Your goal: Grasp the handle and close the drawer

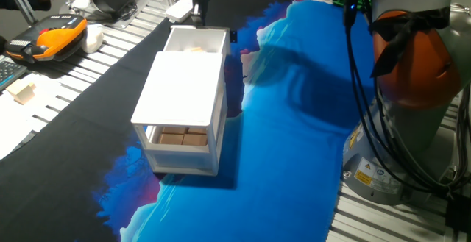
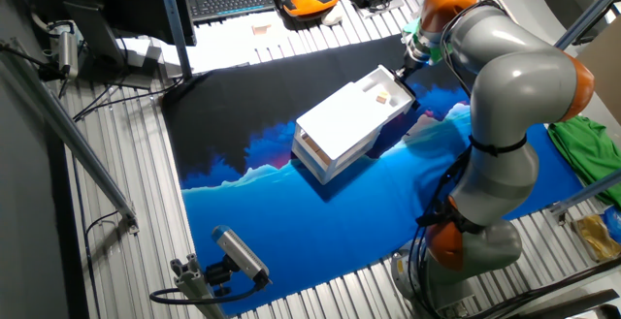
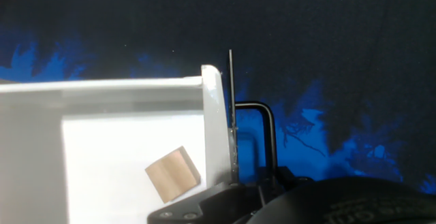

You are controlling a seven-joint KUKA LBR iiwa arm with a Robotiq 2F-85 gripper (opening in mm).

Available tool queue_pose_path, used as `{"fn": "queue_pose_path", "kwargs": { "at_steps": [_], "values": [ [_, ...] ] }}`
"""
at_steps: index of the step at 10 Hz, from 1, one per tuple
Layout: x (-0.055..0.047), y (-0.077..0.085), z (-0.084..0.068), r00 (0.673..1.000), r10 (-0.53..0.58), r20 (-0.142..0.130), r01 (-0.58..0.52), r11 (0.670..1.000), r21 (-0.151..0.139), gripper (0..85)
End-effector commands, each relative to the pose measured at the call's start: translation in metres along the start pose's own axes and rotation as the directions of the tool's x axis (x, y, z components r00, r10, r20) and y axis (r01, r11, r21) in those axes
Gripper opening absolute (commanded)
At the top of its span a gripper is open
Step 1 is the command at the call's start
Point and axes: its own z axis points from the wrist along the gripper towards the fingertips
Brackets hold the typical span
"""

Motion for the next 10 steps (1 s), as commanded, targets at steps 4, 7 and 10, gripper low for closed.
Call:
{"fn": "queue_pose_path", "kwargs": {
  "at_steps": [4,7,10],
  "values": [
    [0.000,0.004,-0.003,1.000,0.001,0.000,-0.001,1.000,-0.004,0.0],
    [0.001,0.013,-0.003,1.000,0.015,0.002,-0.015,1.000,0.008,0.0],
    [0.002,0.018,-0.005,1.000,0.004,0.002,-0.004,1.000,0.005,0.0]
  ]
}}
